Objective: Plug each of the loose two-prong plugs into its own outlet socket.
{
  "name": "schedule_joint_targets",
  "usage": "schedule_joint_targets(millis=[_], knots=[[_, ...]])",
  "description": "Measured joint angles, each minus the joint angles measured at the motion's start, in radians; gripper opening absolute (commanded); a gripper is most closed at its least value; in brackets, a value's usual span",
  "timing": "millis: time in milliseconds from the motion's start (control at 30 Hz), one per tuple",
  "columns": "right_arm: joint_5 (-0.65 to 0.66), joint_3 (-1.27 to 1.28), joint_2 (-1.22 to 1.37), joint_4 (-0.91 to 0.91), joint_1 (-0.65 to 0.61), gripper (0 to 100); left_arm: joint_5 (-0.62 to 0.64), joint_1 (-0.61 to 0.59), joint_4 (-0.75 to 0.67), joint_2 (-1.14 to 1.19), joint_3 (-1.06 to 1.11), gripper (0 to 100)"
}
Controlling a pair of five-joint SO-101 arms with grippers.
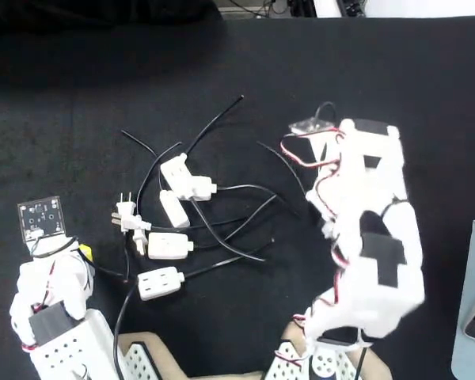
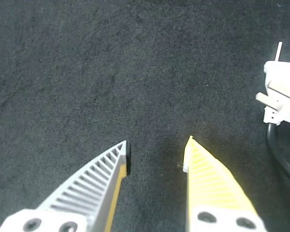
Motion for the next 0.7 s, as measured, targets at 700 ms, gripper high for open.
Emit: schedule_joint_targets(millis=[700], knots=[[-0.385, 0.104, -0.850, 0.173, -0.367, 1.1, 0.408, 0.387, -0.308, 0.000, -0.184, 20]])
